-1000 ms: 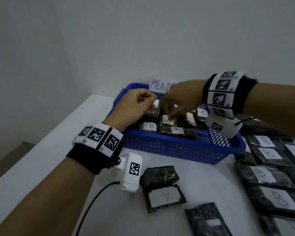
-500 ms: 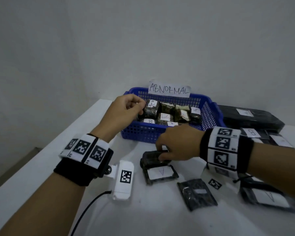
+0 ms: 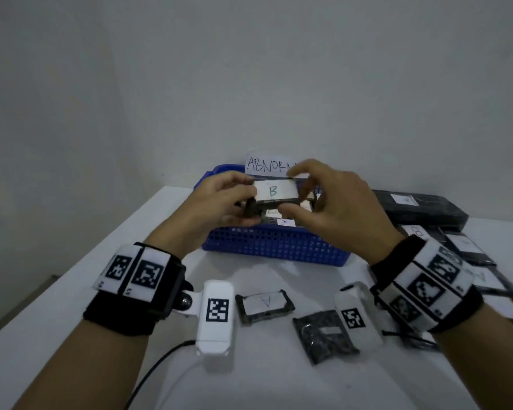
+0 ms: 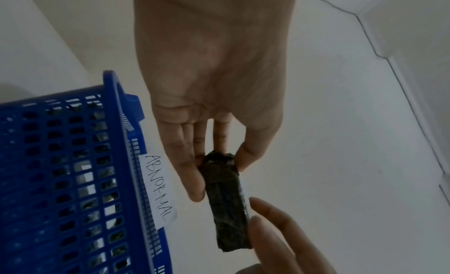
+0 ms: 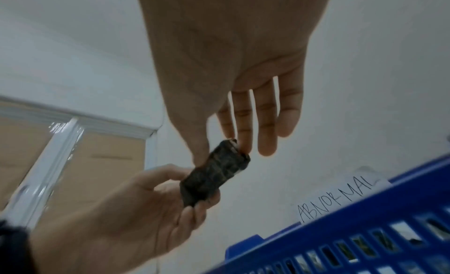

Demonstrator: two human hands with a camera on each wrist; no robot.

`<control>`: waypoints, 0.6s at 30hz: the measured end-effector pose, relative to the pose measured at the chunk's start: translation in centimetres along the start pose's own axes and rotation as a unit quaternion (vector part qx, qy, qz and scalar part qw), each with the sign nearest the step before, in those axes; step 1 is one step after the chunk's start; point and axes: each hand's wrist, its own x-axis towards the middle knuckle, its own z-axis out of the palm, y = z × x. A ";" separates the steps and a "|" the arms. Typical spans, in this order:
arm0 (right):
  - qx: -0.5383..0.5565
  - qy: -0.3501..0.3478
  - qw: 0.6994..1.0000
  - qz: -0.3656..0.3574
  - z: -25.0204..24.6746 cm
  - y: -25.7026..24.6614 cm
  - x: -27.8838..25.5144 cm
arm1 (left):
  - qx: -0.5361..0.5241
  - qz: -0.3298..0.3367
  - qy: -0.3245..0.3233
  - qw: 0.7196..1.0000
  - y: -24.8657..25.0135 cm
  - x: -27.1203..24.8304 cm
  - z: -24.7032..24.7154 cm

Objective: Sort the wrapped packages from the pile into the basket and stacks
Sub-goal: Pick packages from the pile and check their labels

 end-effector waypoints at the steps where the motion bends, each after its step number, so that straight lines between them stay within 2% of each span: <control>1: 0.050 0.008 0.999 0.019 0.0 0.3 -0.1 | -0.004 0.021 0.002 1.000 0.2 0.3 0.2; 6: 0.269 0.003 0.957 0.105 -0.5 1.6 -0.4 | 0.021 0.084 -0.041 0.995 0.9 1.3 2.2; 9: 0.341 0.018 0.930 0.132 -0.8 2.5 -0.6 | 0.018 0.103 -0.049 0.993 0.7 1.8 3.6; 11: 0.348 0.037 0.927 0.134 -1.1 2.9 -0.8 | 0.014 0.117 -0.049 0.992 0.5 2.0 4.6; 15: 0.285 0.086 0.948 0.111 -1.3 3.5 -1.2 | 0.020 0.145 -0.022 0.989 -0.1 2.3 6.9; 18: 0.273 0.100 0.950 0.112 -1.3 3.8 -1.2 | 0.004 0.155 -0.010 0.988 -0.6 2.6 7.5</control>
